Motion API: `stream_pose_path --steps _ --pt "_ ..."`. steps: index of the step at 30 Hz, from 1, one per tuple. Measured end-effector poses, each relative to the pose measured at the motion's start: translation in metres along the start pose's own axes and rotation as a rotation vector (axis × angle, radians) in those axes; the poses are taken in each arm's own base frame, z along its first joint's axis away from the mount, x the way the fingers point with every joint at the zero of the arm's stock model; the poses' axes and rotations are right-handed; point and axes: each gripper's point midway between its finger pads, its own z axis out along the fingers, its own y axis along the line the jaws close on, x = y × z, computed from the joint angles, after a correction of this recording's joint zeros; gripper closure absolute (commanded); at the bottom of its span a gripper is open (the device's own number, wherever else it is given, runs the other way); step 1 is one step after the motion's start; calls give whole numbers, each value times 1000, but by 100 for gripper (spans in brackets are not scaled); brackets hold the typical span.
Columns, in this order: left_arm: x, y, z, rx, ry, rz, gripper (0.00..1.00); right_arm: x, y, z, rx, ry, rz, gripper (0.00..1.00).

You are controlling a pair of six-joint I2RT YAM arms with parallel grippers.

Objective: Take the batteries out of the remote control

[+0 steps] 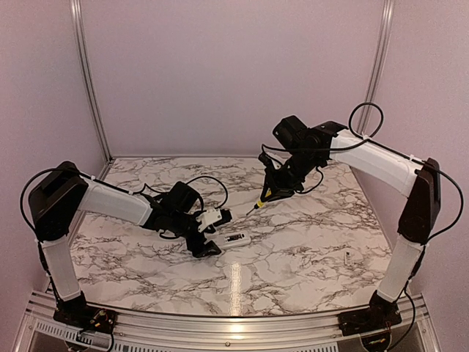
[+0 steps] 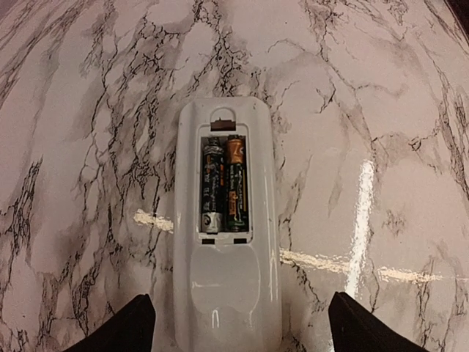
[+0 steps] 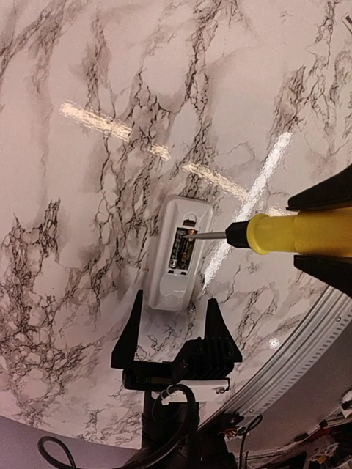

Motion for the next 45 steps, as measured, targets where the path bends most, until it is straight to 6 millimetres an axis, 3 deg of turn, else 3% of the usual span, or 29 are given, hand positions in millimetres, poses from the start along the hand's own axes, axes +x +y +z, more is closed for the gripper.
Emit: stream_pose_path --steps 5,13,24,38,45 --pt "4 -3 4 22 5 -9 18 -2 0 0 1 -7 3 100" --pt "4 -2 8 24 -6 -2 31 -1 0 0 3 -7 18 100" --pt "11 -2 14 27 11 33 26 -1 -1 1 3 -7 31 100" --pt "10 2 17 30 12 59 53 -1 -1 2 3 -8 52 100" --pt "9 3 17 31 12 63 60 -1 -2 3 6 -6 57 100"
